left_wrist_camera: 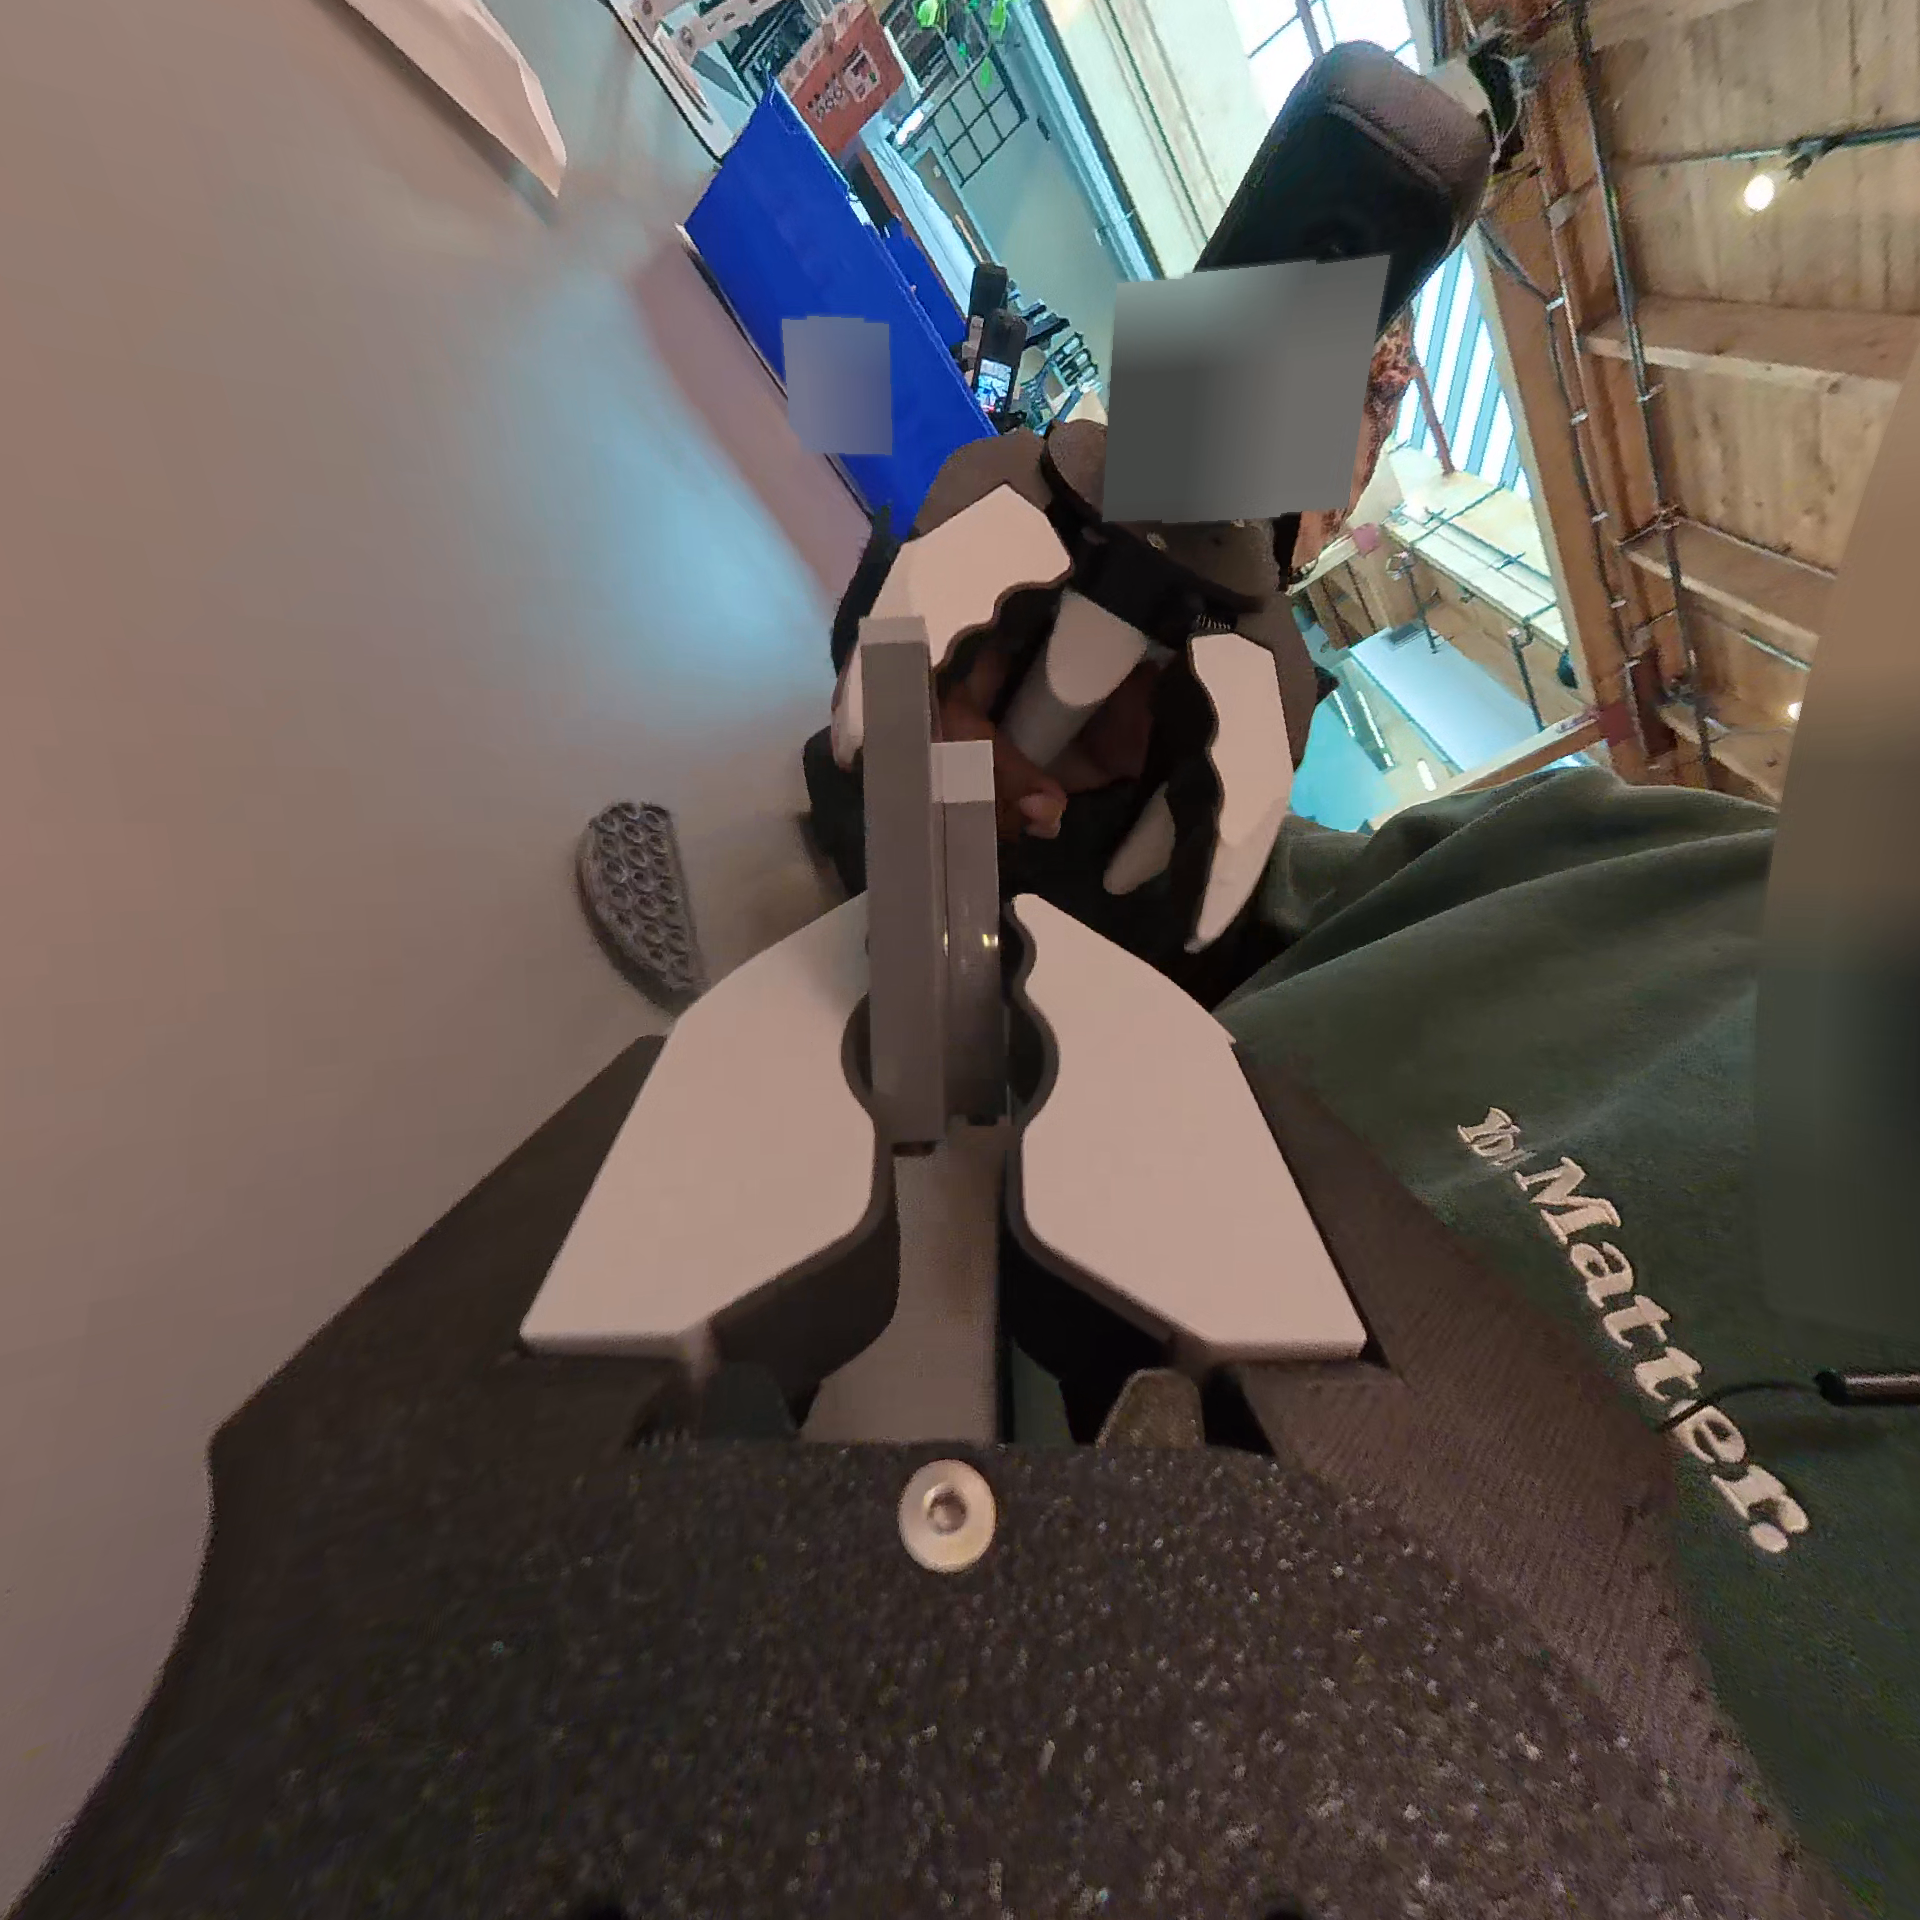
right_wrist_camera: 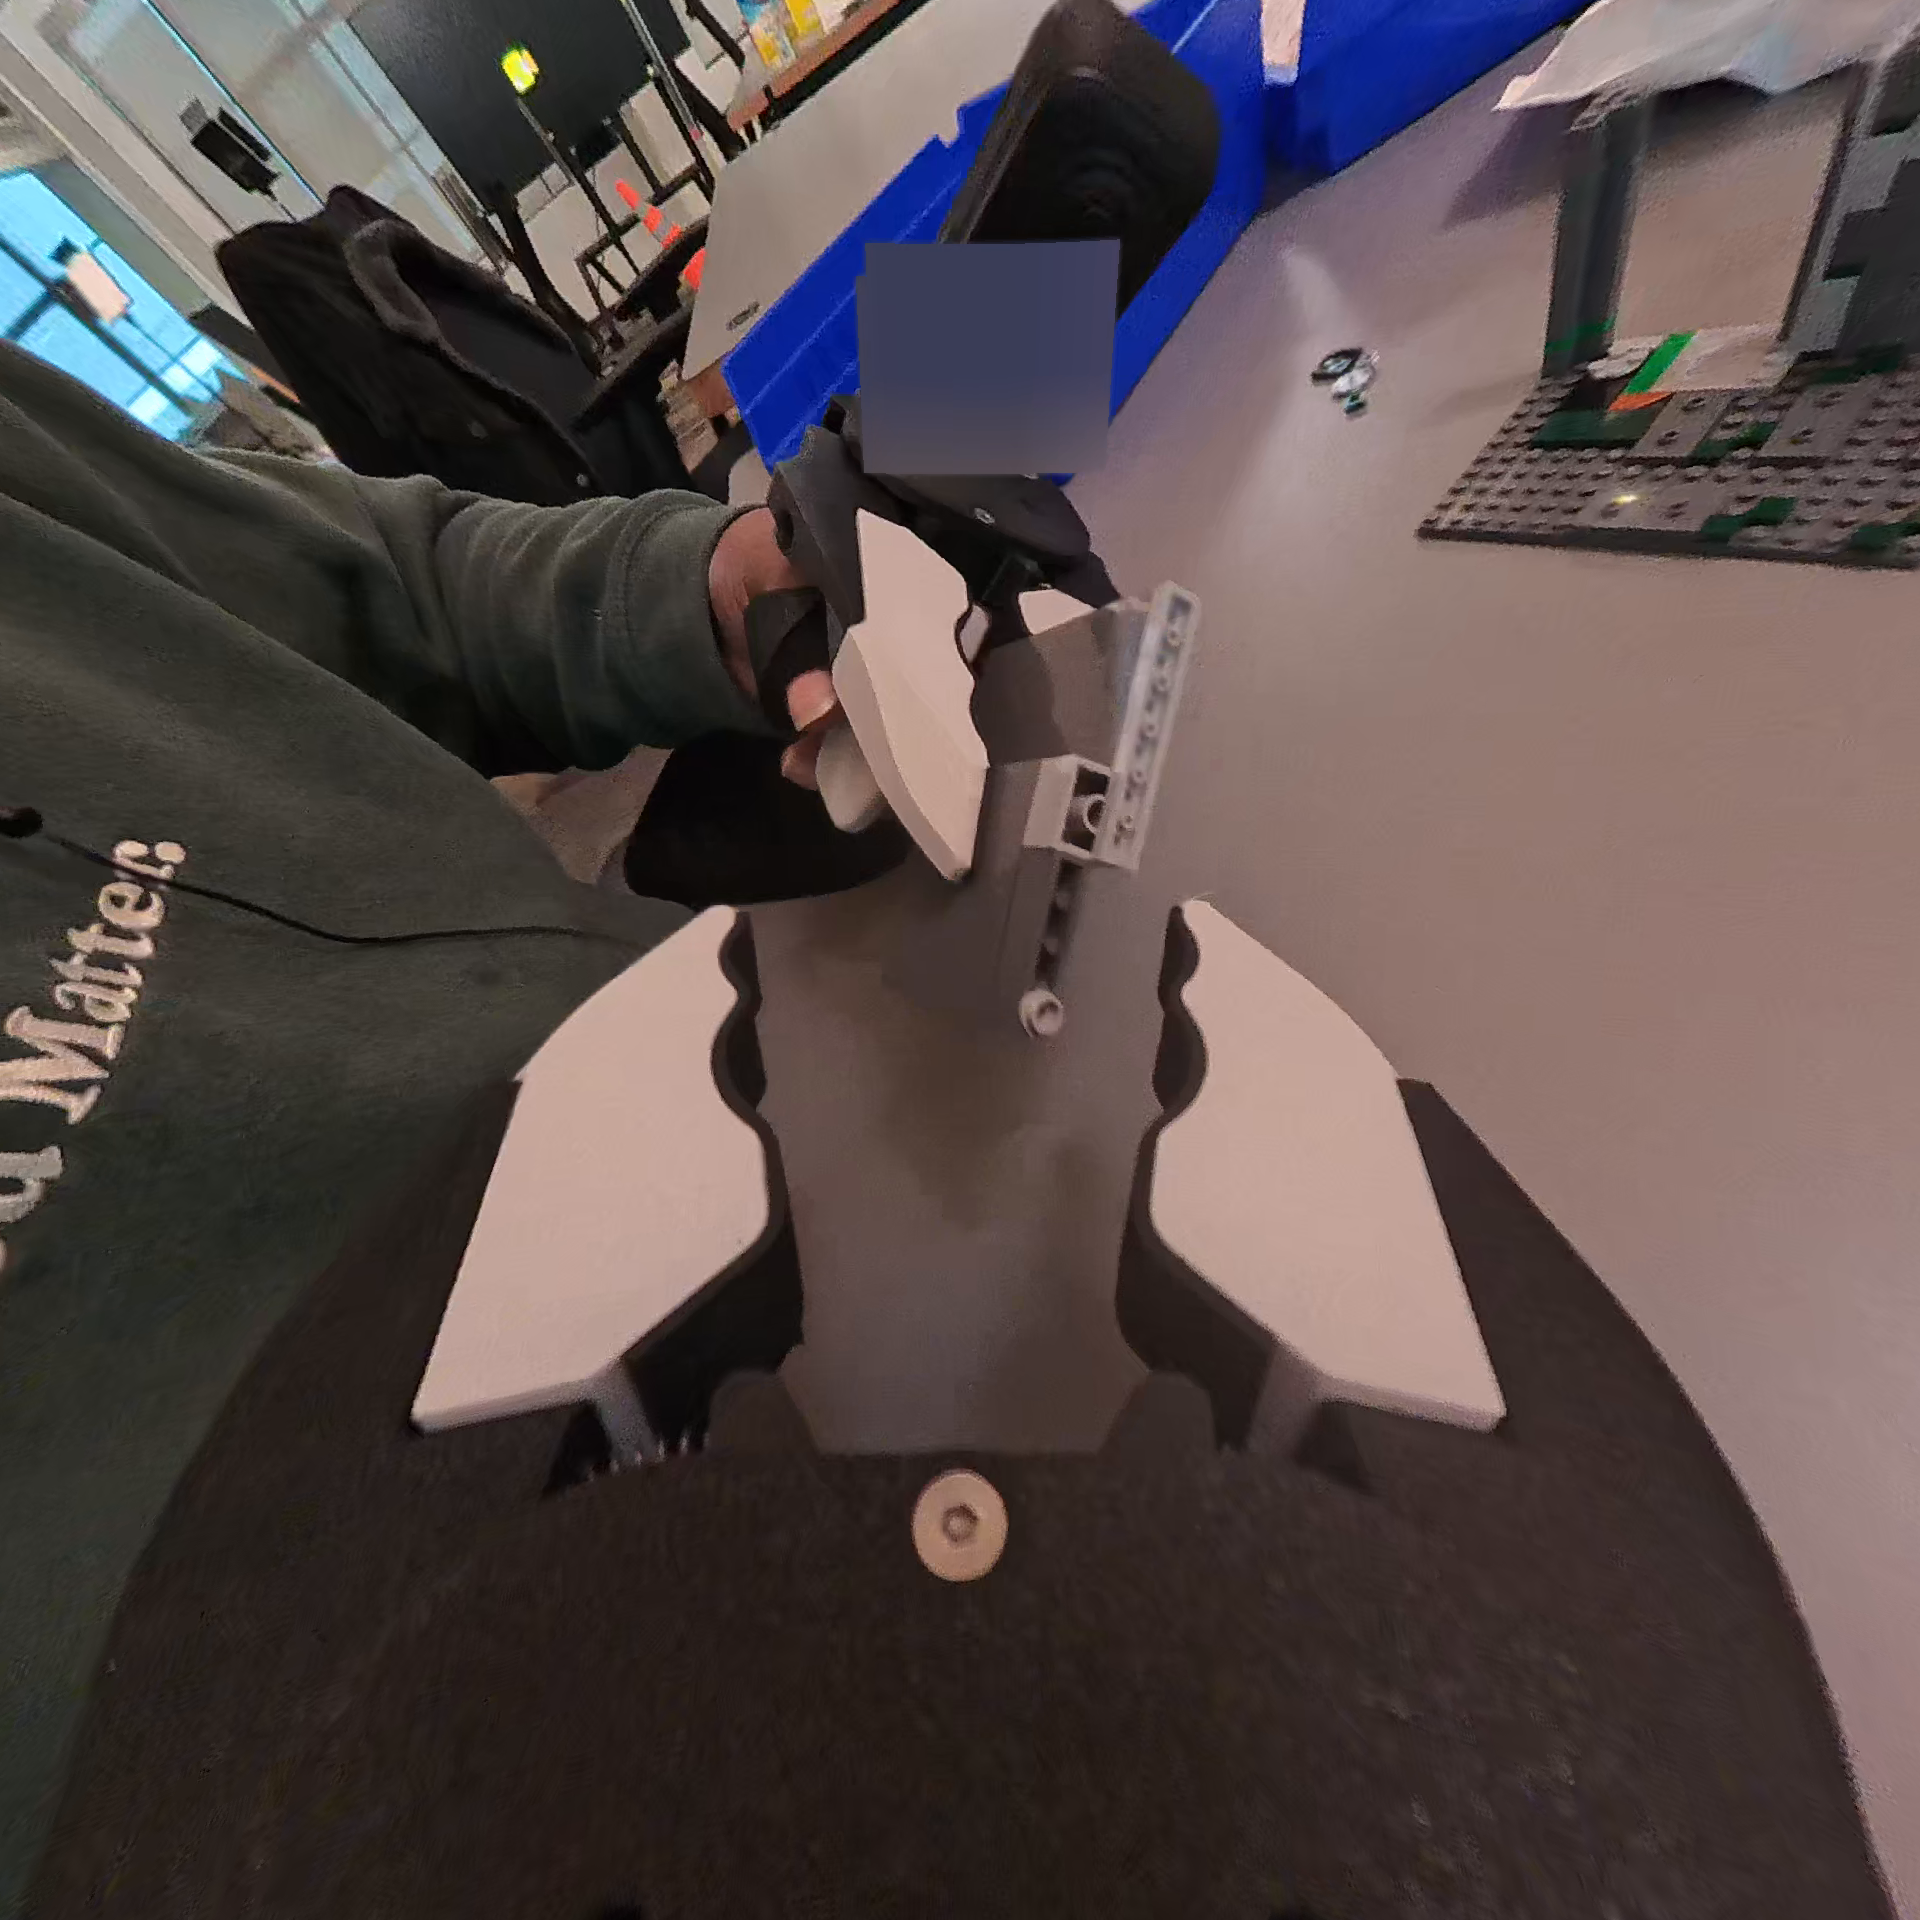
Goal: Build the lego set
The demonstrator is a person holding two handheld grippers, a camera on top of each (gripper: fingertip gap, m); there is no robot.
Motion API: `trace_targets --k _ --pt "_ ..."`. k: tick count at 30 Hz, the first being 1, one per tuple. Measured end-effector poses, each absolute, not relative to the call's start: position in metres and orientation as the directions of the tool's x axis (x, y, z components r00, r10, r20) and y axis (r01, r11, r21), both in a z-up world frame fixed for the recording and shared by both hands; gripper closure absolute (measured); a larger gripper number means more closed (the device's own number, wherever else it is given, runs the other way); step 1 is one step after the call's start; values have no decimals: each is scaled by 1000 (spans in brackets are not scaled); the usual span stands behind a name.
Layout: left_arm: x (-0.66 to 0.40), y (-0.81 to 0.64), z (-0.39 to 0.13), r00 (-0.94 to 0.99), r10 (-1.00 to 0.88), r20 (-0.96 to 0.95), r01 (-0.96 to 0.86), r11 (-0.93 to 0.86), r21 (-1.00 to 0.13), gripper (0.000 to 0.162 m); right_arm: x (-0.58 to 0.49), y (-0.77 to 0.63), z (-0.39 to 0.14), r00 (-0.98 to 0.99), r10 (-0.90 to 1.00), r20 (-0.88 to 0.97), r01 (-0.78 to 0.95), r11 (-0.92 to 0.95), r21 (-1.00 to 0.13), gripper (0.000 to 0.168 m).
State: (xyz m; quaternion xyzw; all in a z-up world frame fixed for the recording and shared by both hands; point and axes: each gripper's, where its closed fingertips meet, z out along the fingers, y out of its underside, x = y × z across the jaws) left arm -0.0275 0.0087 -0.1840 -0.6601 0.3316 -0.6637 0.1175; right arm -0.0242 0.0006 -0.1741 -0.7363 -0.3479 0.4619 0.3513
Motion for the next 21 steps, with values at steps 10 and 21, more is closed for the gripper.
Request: trace_targets --k 10,21 --pt "-20 35 -168 -102 -528 843 -91 -839 -537 145 -23 22 -173 613 780 128 330 -106 -938 84" --pt "-10 35 -166 -102 -460 882 -23 -885 -465 145 -17 36 -177 698 637 328 465 -53 -884 98"
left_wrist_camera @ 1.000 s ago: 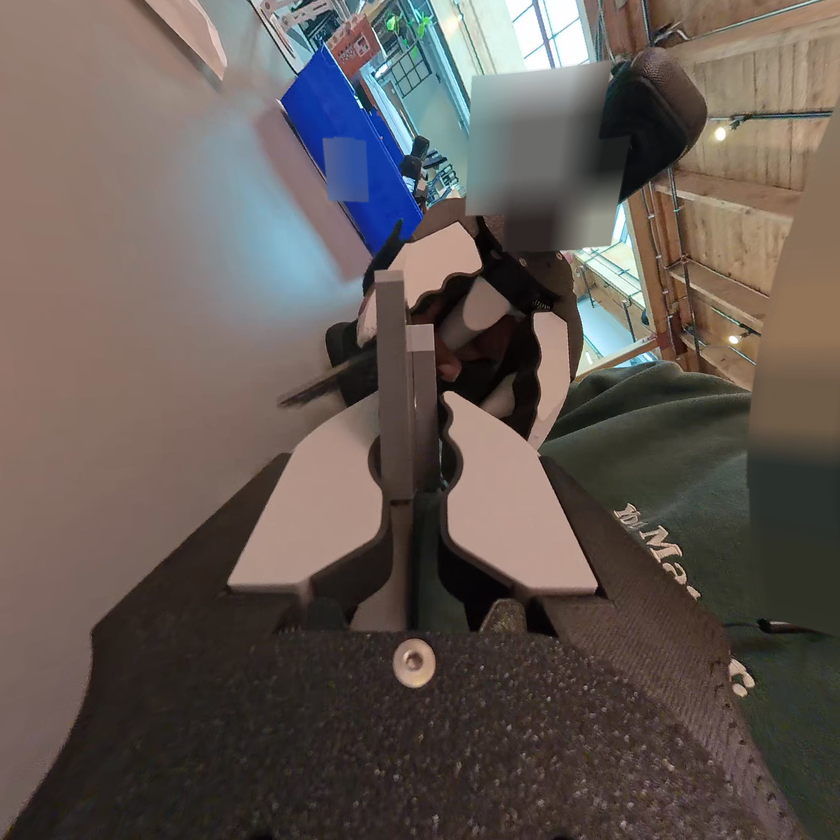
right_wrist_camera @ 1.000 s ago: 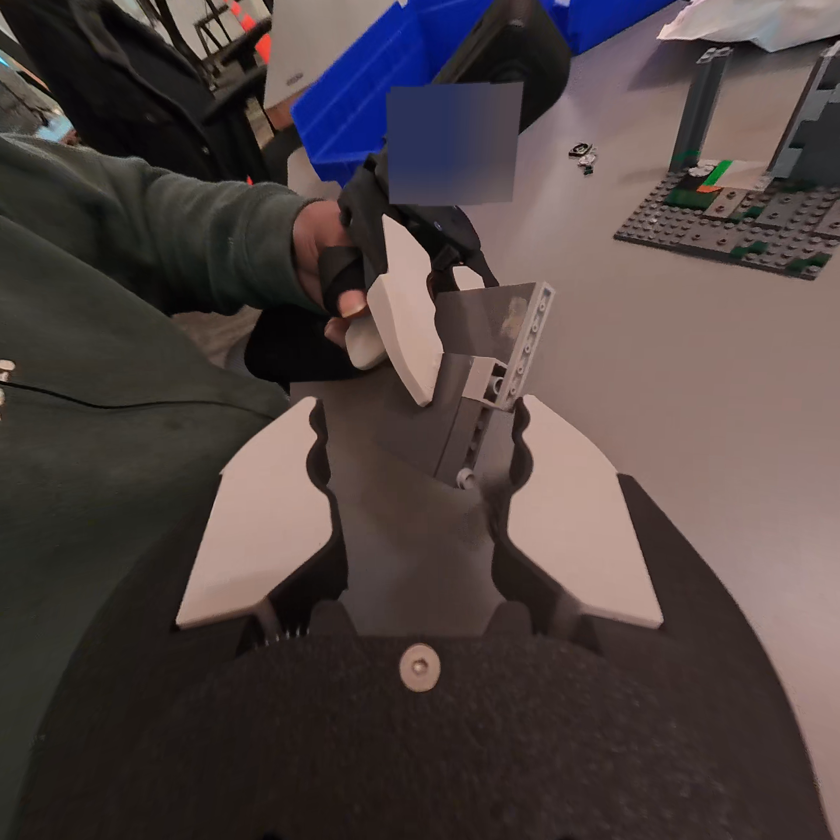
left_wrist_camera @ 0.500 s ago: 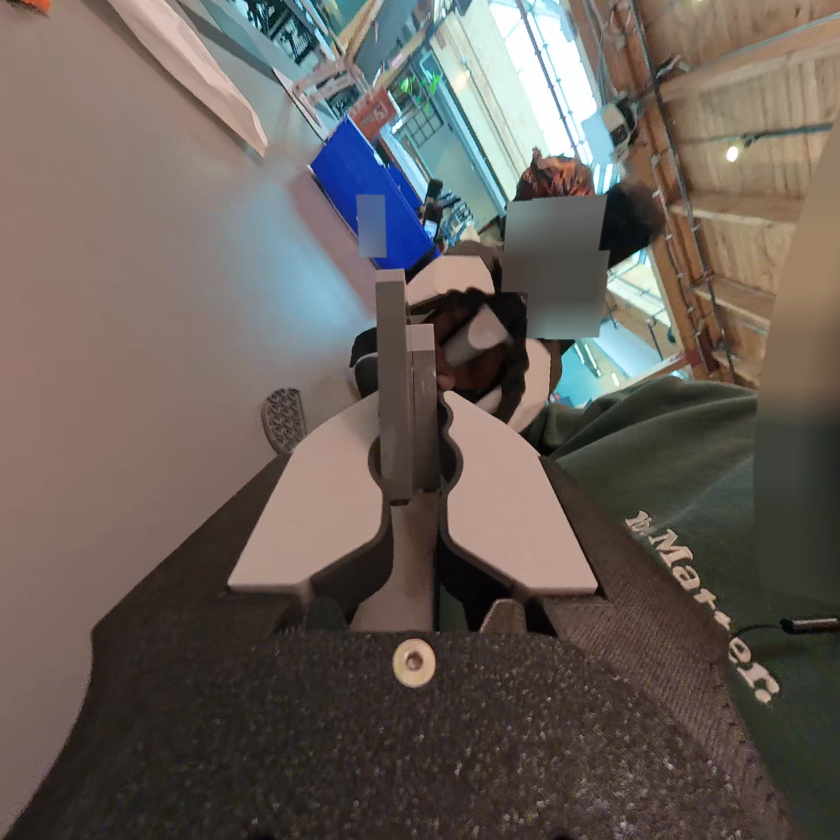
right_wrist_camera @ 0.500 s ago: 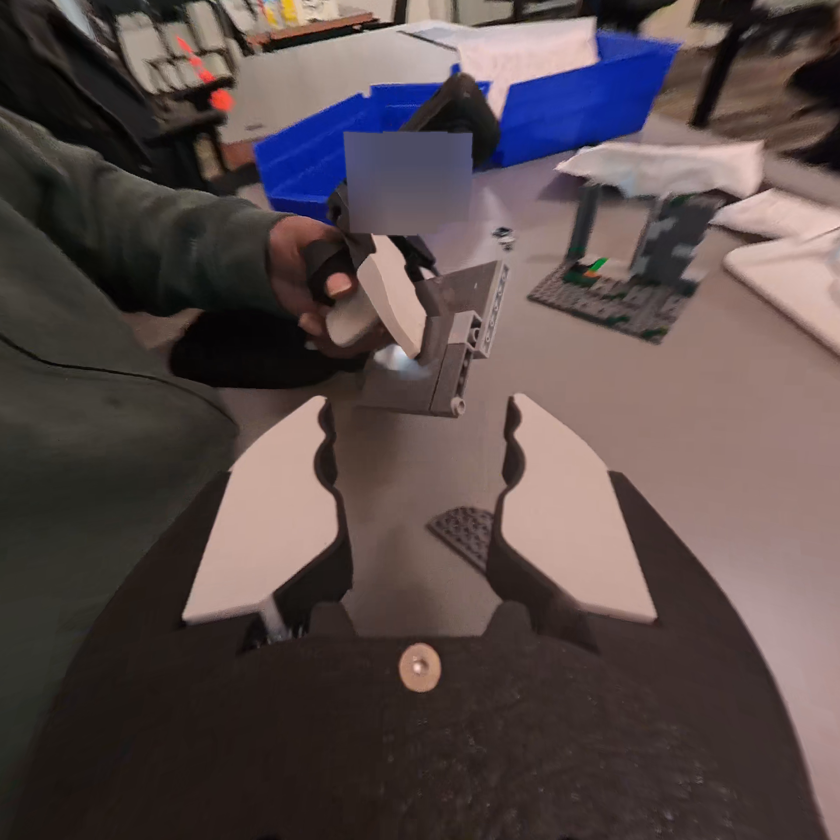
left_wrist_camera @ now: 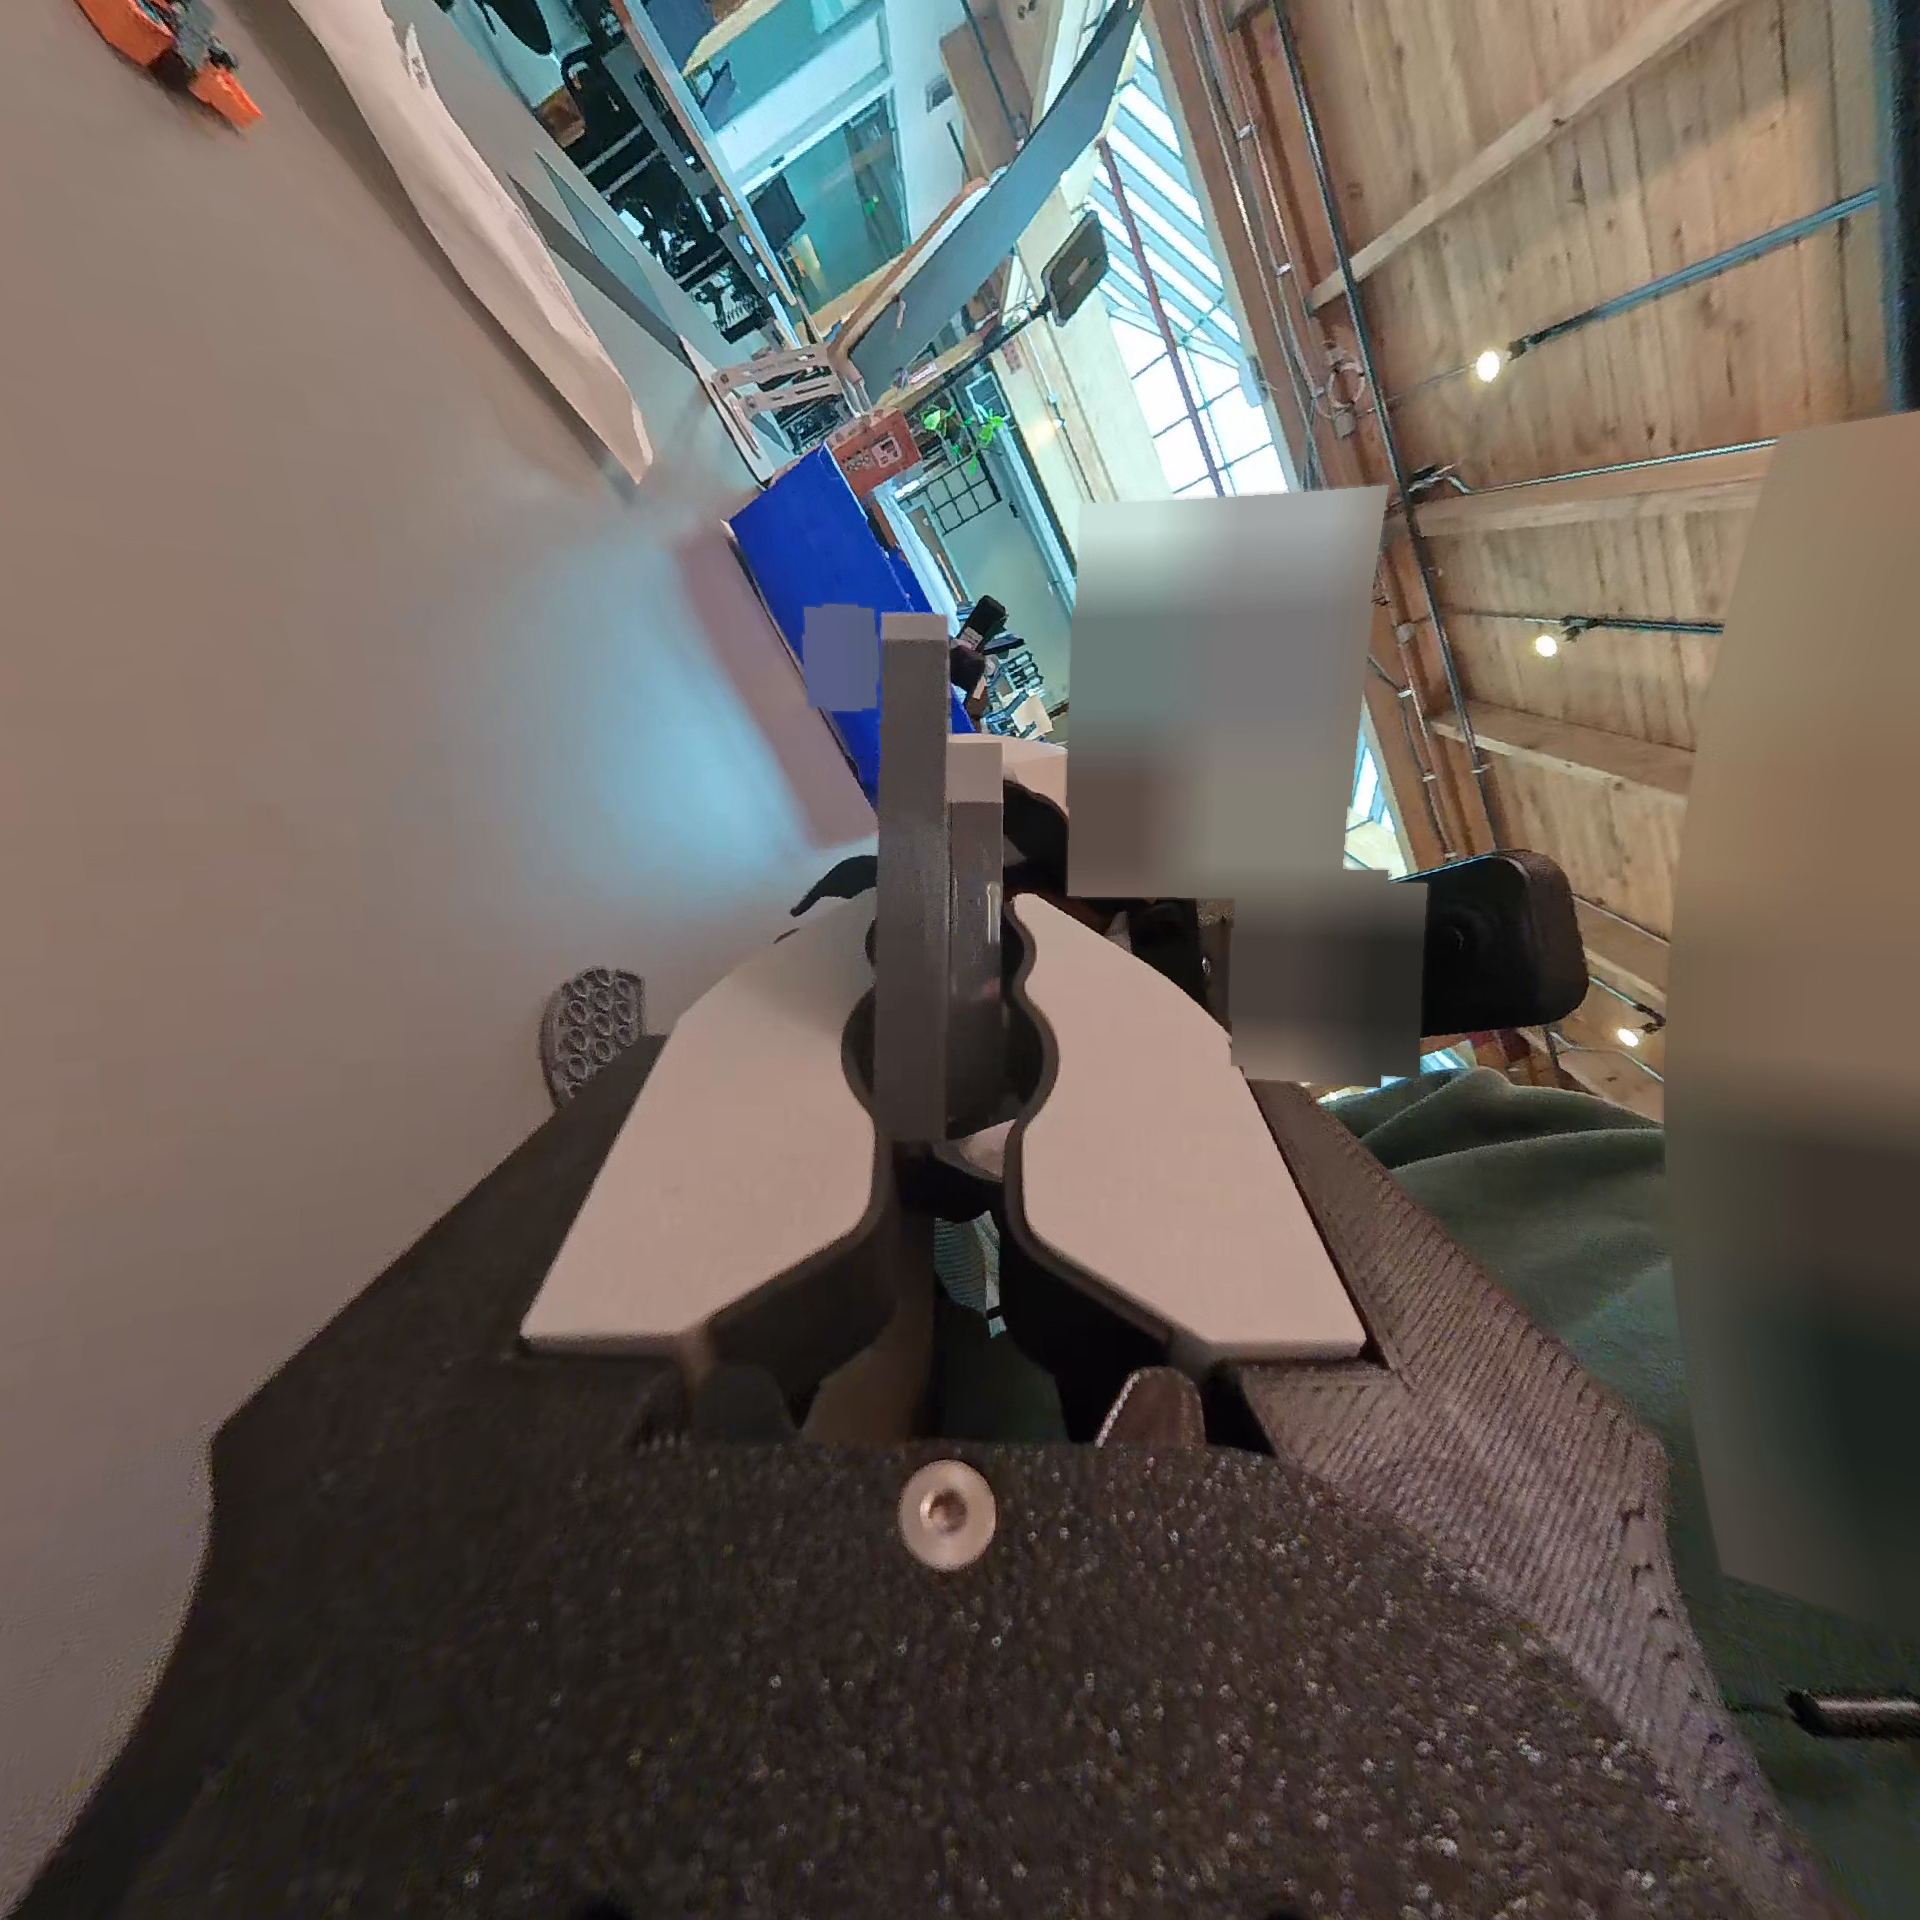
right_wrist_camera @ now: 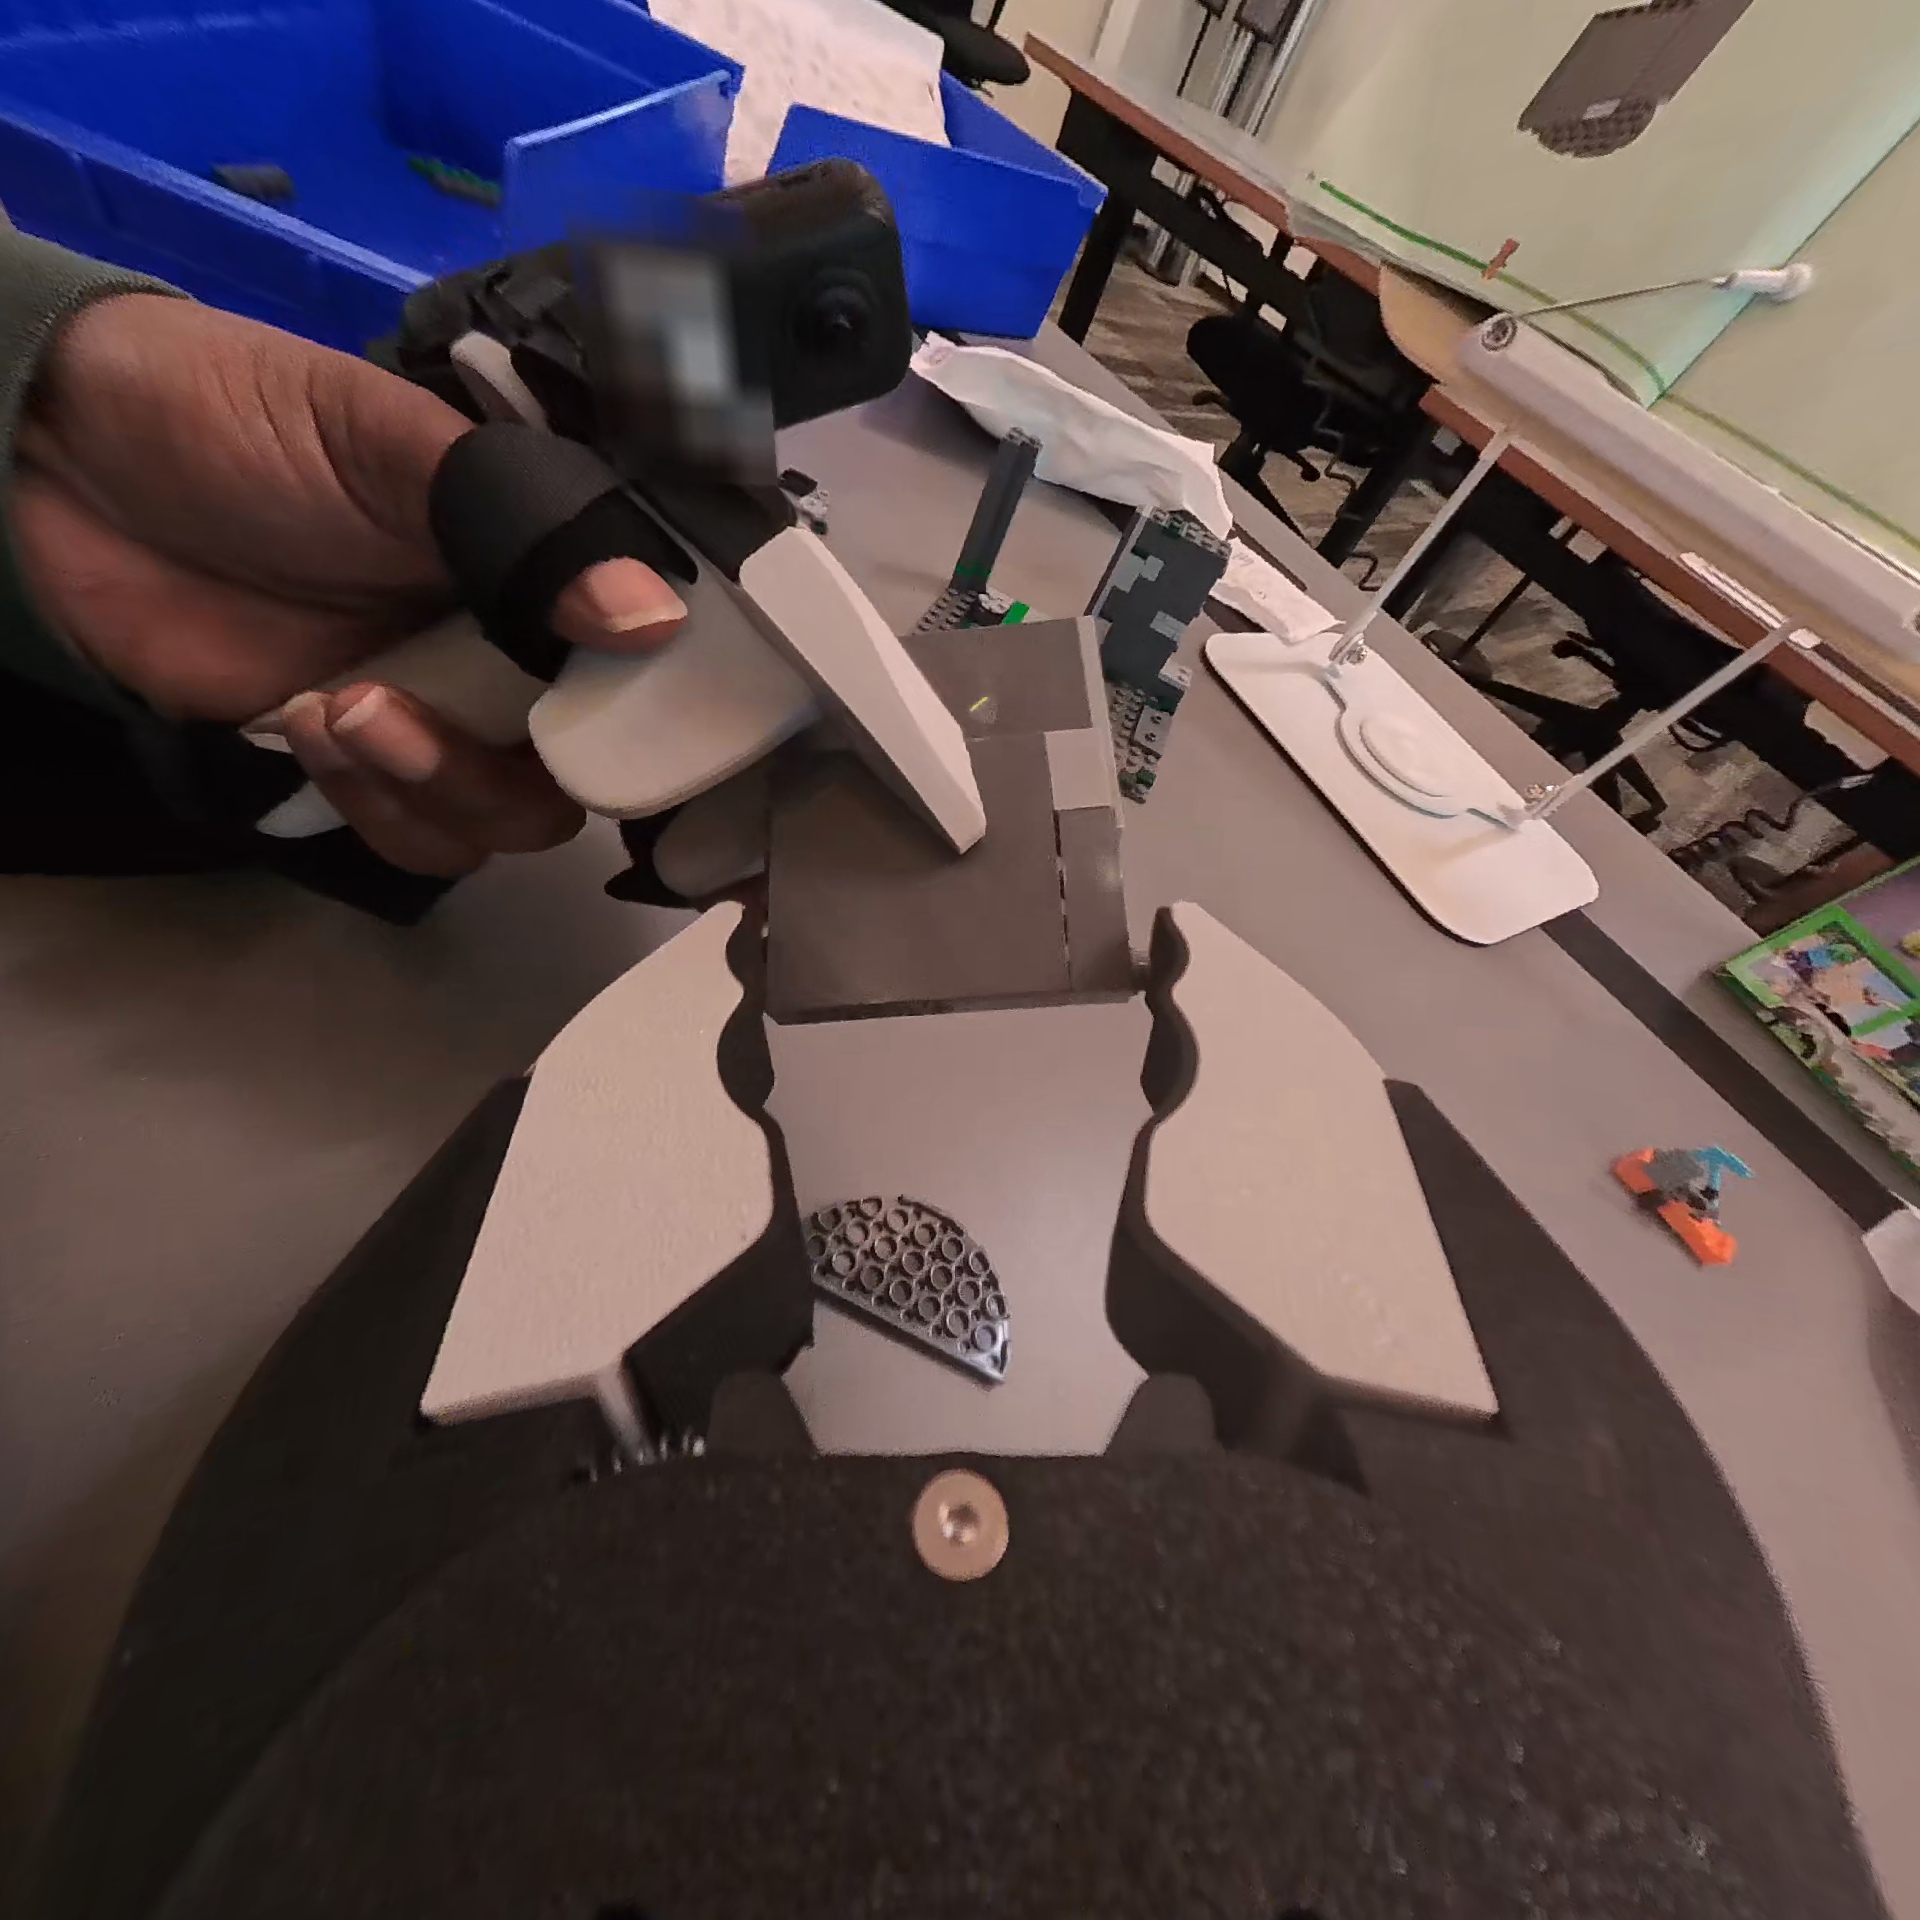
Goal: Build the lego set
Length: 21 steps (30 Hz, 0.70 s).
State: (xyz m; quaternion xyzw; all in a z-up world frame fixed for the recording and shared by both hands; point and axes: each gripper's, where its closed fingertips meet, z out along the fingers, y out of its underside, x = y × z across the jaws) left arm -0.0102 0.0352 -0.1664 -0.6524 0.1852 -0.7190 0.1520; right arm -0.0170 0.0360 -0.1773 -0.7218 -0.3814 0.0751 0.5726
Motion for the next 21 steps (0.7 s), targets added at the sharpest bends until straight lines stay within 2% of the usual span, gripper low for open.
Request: trace_targets --k 11,18,21 --pt "-13 33 -172 -76 -467 881 -35 -882 -470 145 -20 33 -183 659 675 331 493 -55 -868 98" --pt "-11 33 -178 12 -558 830 -76 -828 -556 145 -23 38 -182 611 647 457 637 -58 -769 82" --pt "-6 31 -178 29 -579 815 -79 -814 -575 145 -25 42 -193 593 629 503 703 -101 -704 90"
